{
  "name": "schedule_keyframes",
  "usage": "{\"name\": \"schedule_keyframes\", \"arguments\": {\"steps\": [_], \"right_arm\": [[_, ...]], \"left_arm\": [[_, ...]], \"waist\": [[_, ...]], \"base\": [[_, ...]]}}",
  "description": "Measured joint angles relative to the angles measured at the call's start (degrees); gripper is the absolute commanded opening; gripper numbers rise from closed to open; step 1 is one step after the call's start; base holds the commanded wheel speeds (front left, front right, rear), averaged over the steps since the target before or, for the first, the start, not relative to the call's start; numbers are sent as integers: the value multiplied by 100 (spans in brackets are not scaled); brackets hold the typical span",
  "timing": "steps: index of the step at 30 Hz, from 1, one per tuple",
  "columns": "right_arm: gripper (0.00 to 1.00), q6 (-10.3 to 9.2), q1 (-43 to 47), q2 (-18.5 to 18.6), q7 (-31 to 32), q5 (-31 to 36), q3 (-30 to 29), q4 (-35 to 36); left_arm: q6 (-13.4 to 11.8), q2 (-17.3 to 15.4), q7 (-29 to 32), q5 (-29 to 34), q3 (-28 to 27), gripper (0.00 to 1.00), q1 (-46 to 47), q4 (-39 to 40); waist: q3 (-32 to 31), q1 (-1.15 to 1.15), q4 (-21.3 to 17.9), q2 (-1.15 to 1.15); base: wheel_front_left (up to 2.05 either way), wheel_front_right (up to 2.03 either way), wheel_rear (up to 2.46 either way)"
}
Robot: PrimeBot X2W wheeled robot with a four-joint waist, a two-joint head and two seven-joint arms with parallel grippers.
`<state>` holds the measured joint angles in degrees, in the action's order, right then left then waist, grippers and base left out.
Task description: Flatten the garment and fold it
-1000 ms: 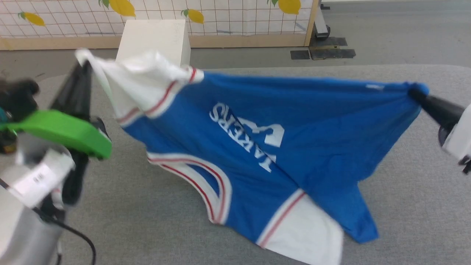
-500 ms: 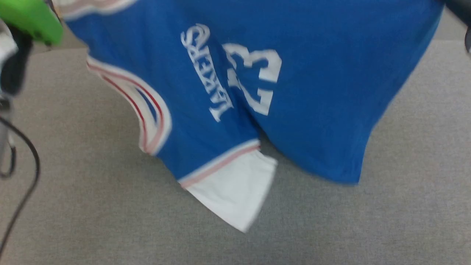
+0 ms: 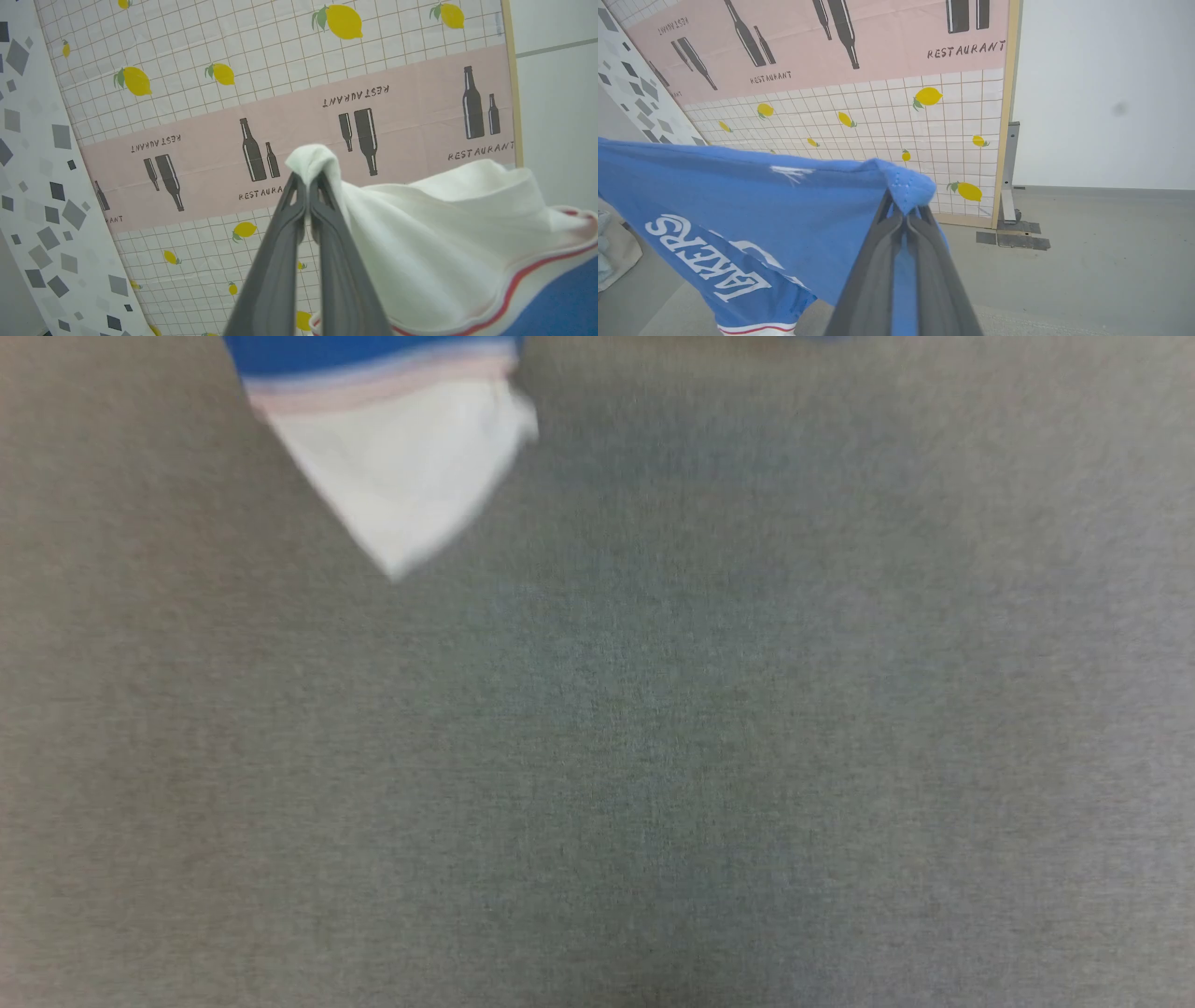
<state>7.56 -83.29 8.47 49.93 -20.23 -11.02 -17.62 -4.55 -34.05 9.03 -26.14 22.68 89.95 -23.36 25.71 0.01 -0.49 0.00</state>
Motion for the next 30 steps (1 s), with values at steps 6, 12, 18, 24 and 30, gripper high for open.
{"name": "schedule_keyframes", "arguments": {"steps": [6,12,18,24,30], "right_arm": [[0,0,-814,-214,-460,423,-134,-511],[0,0,-1177,-304,-669,665,-180,-920],[0,0,-1195,-325,-772,708,-147,-1201],[0,-1,-781,-286,-960,548,-90,-1360],[0,-1,136,-191,-1243,-1,263,-1408]], "left_arm": [[-218,48,-458,356,9,0,627,-277],[-316,191,-714,396,20,0,892,-541],[-314,292,-940,327,29,0,795,-860],[-271,458,-1225,207,93,0,280,-1207],[-156,635,-1612,18,170,0,-564,-1540]], "waist": [[537,0,-22,0],[1001,0,-21,0],[1375,0,31,0],[1470,0,159,0],[1215,0,231,0]], "base": [[0,0,0],[0,0,0],[0,0,0],[0,0,0],[0,0,0]]}}
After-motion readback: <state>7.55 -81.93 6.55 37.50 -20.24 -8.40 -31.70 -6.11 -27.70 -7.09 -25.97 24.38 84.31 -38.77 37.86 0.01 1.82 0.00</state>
